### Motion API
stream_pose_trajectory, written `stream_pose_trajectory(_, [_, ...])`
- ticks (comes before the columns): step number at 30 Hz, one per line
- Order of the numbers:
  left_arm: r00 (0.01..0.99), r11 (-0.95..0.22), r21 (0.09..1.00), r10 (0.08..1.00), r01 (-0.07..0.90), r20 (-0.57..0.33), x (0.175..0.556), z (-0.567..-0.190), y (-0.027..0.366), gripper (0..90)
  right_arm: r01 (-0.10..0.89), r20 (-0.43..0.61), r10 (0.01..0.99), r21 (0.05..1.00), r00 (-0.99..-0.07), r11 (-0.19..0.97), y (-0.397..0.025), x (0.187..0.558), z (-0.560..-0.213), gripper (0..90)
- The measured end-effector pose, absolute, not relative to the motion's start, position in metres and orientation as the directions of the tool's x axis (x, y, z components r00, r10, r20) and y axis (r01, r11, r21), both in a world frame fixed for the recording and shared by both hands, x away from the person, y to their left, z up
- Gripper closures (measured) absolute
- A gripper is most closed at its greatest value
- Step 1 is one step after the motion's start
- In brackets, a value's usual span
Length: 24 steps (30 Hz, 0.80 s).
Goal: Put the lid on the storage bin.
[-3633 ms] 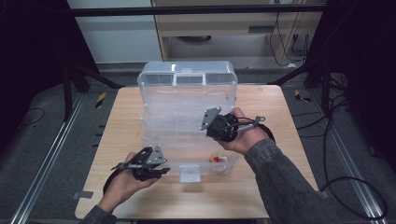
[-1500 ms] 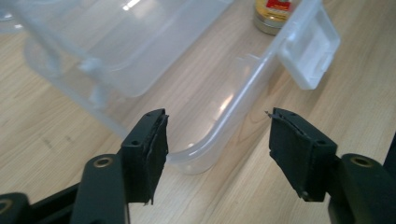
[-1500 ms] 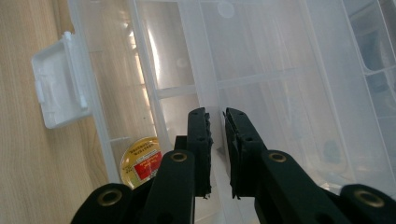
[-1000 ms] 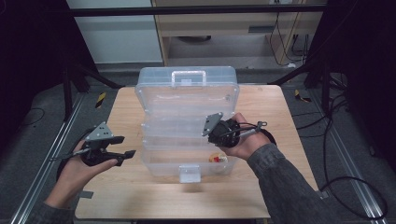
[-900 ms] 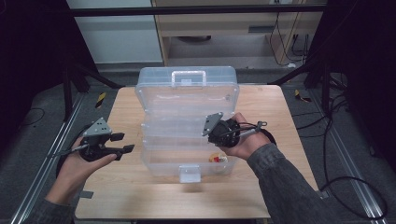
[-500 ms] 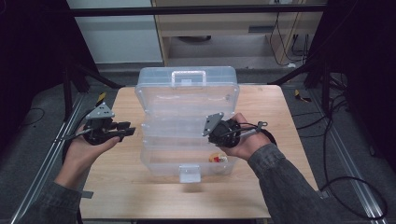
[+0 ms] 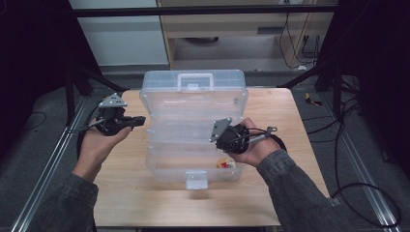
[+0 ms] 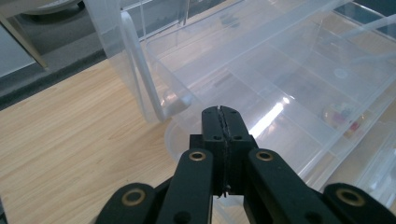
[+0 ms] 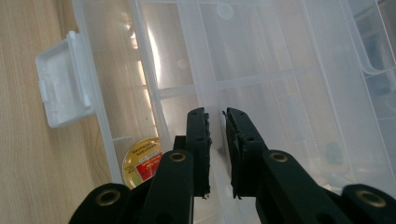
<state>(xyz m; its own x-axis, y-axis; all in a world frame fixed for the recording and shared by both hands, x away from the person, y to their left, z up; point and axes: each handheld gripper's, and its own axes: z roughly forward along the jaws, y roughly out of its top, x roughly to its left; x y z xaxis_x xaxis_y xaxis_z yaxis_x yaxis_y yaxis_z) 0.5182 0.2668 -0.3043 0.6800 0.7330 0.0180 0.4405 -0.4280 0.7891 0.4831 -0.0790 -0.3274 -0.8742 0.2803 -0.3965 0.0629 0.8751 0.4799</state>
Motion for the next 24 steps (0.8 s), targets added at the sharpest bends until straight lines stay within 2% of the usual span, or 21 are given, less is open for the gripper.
stream_pose_trajectory(8, [0.662, -0.379, 0.812, 0.75, 0.443, -0.011, 0.524, -0.305, 0.263, 89.6, 0.061, -0.393, 0.277, 0.48, -0.877, 0.875, -0.08, 0.482, -0.328, 79.9])
stream_pose_trajectory(24, [0.65, -0.353, 0.812, 0.759, 0.465, -0.043, 0.53, -0.308, 0.264, 89.6, 0.057, -0.391, 0.271, 0.478, -0.88, 0.876, -0.08, 0.48, -0.331, 79.5])
